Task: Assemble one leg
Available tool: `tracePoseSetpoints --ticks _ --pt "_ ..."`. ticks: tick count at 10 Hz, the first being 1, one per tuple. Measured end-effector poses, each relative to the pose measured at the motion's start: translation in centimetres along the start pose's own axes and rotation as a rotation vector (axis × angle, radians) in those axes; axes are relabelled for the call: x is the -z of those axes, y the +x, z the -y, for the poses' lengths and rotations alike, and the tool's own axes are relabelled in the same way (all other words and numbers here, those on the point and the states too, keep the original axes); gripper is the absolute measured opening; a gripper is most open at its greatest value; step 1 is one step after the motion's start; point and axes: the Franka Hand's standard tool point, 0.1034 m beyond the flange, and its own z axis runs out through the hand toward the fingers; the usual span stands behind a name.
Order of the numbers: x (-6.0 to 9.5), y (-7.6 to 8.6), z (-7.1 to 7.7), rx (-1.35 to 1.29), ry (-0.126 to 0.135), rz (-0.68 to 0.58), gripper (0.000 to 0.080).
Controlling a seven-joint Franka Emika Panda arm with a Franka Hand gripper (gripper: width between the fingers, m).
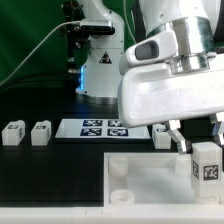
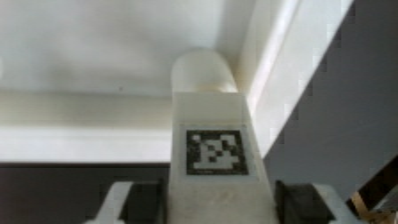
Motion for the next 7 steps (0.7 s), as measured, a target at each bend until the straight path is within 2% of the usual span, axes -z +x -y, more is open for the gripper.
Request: tracePoseSetpoints --ticks 3,6,7 --pt "-0.4 1.1 0.2 -0.01 0.002 -0.018 0.0297" --pt "-0.5 1.5 0.3 -0.006 -0.016 -0.019 0.0297" --pt "-0.5 1.5 0.3 -0.006 -0.016 -0.019 0.0346"
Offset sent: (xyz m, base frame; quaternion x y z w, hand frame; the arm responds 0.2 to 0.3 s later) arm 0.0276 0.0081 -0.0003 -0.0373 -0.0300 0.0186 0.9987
